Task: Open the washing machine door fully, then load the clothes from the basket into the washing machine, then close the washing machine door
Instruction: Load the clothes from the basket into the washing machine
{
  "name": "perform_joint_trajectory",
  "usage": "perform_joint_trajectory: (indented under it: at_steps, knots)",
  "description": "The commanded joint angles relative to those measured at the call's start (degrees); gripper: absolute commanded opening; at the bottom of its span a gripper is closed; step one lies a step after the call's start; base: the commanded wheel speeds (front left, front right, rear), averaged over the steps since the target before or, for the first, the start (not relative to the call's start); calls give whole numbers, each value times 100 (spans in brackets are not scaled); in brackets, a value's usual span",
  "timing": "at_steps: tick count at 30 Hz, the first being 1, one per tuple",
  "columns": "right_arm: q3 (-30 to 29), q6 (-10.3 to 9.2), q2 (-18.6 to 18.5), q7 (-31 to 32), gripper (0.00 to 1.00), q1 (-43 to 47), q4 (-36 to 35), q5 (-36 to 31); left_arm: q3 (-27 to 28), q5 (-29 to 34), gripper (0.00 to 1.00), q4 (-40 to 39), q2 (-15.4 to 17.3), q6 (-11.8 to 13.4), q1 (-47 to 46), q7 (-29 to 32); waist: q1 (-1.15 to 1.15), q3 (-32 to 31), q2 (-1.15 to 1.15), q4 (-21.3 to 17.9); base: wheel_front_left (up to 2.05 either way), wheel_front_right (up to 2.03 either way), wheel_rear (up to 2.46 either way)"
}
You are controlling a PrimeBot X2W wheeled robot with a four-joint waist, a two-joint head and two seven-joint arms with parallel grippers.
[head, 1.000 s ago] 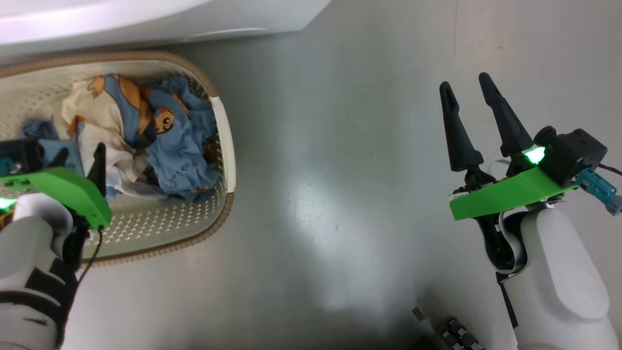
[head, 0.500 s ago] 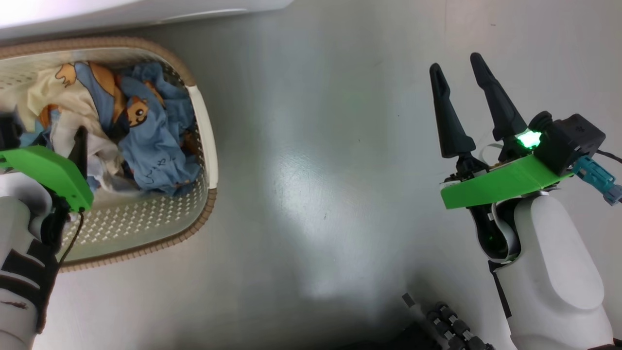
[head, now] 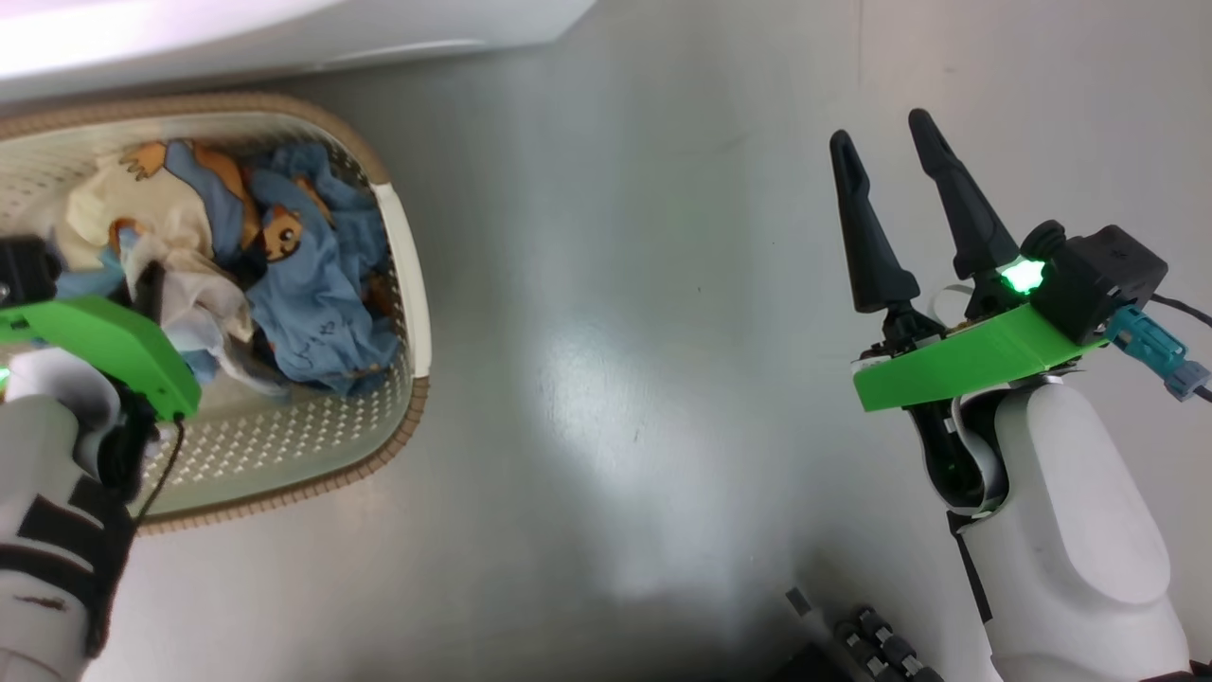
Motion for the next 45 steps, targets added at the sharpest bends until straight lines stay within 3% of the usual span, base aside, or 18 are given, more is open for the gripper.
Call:
perform_joint_trajectory:
  at_steps: [1,16,23,35,45]
  knots:
    - [101,8,38,-68,100,226,-69,-16,73,-115,0,-56,214,32,249,-100,0,-193,0,71,0,0,0]
    - [93,8,-110,-68,100,781,278,50,-178,-716,0,-430,35,32,1308,-590,0,-1663,0,358,0,0,0]
    - [65,8,-195,-68,100,1169,402,88,13,-582,0,-1000,104,32,1778,-615,0,-2360,0,487,0,0,0]
    - [-36,8,-376,-68,100,1881,543,170,1676,1010,0,-2234,-56,32,3021,-616,0,-3489,0,620,0,0,0]
    - [-174,8,-437,-68,100,2378,572,227,2991,2230,0,-3476,-389,32,4127,-617,0,-4144,0,724,0,0,0]
